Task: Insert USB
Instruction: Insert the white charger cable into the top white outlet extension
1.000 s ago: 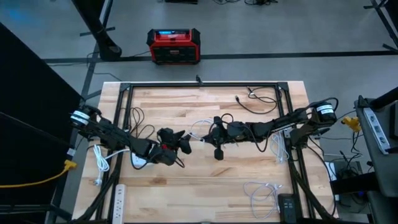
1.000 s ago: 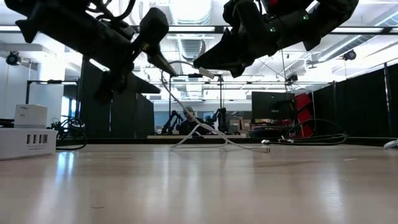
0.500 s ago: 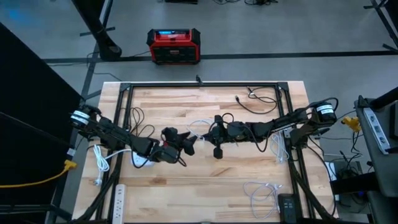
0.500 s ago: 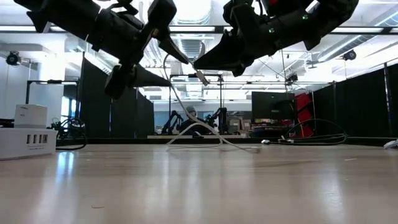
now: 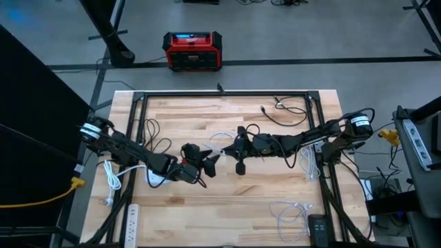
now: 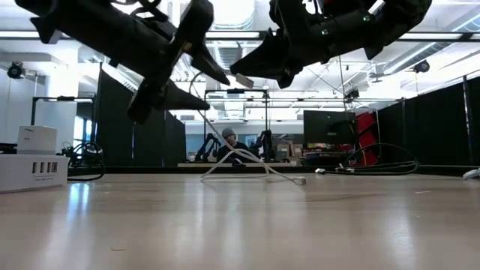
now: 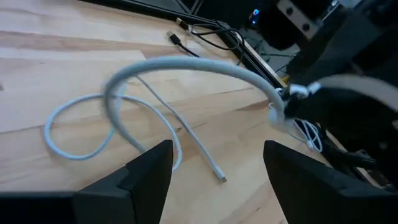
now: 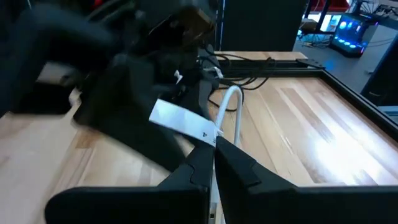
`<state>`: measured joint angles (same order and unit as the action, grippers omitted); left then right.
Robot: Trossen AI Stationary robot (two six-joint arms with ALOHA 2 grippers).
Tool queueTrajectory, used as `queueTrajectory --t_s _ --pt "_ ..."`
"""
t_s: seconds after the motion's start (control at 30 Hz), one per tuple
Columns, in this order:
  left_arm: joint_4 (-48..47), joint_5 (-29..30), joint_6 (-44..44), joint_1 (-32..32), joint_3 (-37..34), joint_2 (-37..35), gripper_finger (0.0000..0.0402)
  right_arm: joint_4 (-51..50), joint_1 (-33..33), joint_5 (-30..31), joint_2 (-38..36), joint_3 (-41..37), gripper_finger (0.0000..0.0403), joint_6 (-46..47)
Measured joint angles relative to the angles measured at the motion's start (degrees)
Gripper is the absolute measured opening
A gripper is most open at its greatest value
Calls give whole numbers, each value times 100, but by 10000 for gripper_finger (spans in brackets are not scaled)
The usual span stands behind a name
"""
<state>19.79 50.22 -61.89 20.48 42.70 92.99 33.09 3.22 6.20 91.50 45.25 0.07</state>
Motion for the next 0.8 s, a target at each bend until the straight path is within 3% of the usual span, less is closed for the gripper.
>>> queueTrajectory --t_s 0.17,0.33,0.6,0.8 --pt "-23 15 295 36 400 404 253 30 -55 53 0 0 0 88" --pt "-96 410 574 34 808 640 263 27 -52 128 0 0 0 99" --pt "-673 881 -5 -88 907 696 274 46 -48 120 0 0 0 143" --pt "-558 1099 162 -79 907 697 274 62 -48 92 -4 0 0 145"
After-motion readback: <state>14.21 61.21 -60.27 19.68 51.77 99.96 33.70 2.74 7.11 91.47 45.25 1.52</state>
